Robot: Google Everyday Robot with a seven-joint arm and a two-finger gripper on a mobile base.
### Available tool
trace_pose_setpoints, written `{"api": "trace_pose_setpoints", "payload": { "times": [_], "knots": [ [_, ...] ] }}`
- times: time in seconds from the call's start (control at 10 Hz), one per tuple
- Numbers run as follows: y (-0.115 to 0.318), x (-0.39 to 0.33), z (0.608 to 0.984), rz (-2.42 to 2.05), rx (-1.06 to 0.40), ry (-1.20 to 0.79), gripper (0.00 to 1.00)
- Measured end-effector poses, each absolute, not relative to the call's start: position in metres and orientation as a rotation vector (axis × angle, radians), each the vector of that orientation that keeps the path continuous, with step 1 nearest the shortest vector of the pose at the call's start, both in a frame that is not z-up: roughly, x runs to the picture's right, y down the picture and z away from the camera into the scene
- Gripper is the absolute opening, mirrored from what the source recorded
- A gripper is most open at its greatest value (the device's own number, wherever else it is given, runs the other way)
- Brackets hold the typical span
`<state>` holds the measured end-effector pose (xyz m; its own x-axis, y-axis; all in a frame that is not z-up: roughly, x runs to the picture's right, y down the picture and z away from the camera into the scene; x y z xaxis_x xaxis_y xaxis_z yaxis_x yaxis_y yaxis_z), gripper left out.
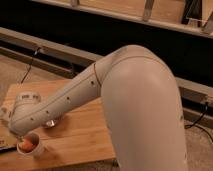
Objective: Place the pepper in the ceramic cup
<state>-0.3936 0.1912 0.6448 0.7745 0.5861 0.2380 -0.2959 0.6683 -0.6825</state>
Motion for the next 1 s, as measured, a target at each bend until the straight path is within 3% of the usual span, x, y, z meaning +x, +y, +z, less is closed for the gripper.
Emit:
{"api": "trace_pose_setpoints", "payload": {
  "times": [0.6,1.0],
  "knots": [
    [0.148,-0.386,0.657,0.731,-0.651,-0.349,0.8],
    [0.106,-0.359,0.685,1.032,-0.573,-0.125,0.8]
  ]
}}
